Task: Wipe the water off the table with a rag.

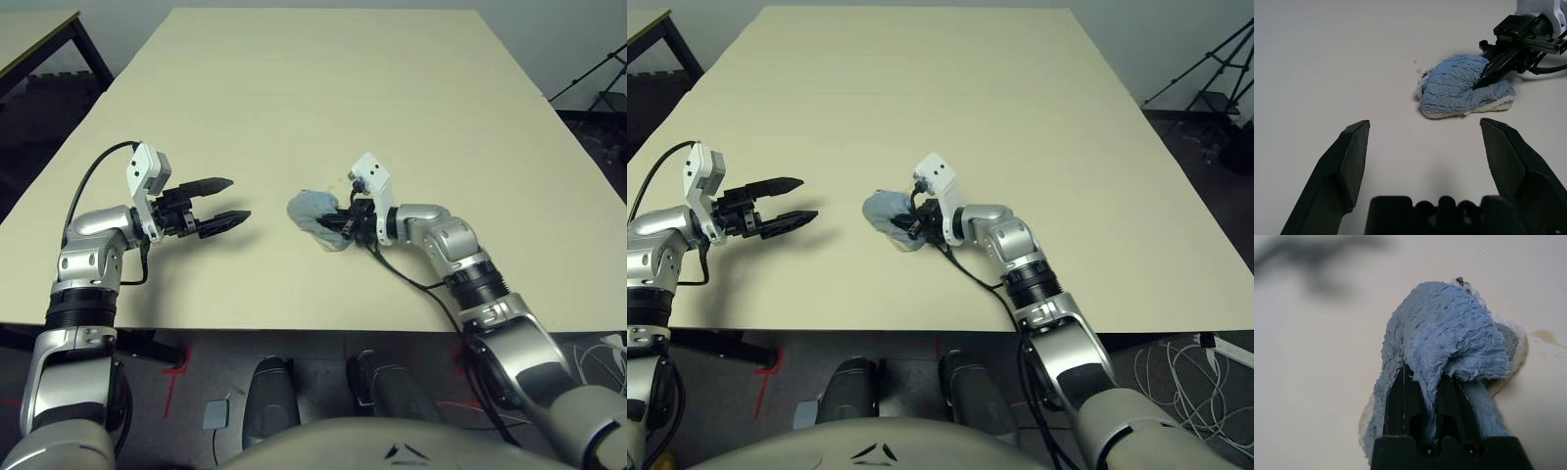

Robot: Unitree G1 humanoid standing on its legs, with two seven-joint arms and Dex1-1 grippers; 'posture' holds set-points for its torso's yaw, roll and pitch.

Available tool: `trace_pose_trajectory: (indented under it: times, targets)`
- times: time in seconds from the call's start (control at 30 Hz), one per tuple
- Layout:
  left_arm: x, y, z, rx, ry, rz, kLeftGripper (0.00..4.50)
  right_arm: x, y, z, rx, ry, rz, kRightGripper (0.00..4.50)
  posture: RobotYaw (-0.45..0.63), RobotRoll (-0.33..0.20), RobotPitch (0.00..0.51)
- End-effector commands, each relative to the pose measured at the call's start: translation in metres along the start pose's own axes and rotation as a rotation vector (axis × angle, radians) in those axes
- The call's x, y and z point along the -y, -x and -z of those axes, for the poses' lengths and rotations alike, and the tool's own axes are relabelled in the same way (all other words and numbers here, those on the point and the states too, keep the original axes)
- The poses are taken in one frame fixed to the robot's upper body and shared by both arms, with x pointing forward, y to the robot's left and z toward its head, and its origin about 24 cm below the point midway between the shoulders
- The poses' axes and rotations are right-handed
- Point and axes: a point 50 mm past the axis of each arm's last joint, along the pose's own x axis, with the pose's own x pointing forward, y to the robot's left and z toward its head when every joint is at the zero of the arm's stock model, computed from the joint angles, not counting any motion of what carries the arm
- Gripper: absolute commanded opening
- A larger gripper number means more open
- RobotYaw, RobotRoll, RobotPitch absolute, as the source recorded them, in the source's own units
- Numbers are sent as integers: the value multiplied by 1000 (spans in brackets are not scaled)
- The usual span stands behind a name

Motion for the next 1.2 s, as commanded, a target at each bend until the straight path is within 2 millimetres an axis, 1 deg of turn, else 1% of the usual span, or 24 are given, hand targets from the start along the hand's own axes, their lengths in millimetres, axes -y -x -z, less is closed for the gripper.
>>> trace_pose_trajectory:
  times: [0.03, 0.2, 0.3, 0.47, 0.67, 0.73, 0.87, 0.97, 1.07, 1.1, 1.2]
  targets:
    - [0, -5, 1, -10, -3, 18, 4500, 23, 26, 38, -145, -68, 141, 17, -94, 0, 95]
    - [1, -9, 2, -6, -2, 30, 4500, 46, 54, 40, -123, -85, 282, 17, -106, 0, 98]
    - [2, -11, 3, -5, 0, 38, 4500, 54, 65, 39, -117, -92, 327, 17, -109, 0, 100]
    - [3, -13, 4, -5, 2, 48, 4500, 74, 86, 34, -101, -90, 434, 16, -113, 0, 104]
    - [5, -15, 5, -4, 4, 56, 4500, 87, 107, 30, -72, -106, 503, 16, -114, 0, 104]
    - [5, -16, 6, -5, 6, 59, 4500, 89, 111, 21, 0, -157, 500, 16, -116, 0, 104]
    - [6, -18, 8, -8, 6, 63, 4500, 90, 125, -2, 146, -246, 463, 16, -120, 0, 104]
    - [7, -19, 8, -8, 6, 65, 4500, 91, 148, -21, 196, -255, 451, 16, -128, 0, 101]
    - [6, -21, 8, -6, 5, 68, 4500, 95, 181, -41, 224, -221, 477, 16, -139, 0, 96]
    - [5, -22, 8, -5, 5, 70, 4500, 95, 191, -46, 221, -204, 492, 16, -139, 0, 96]
    - [4, -25, 7, -1, 2, 73, 4500, 96, 211, -53, 195, -168, 525, 16, -145, 0, 93]
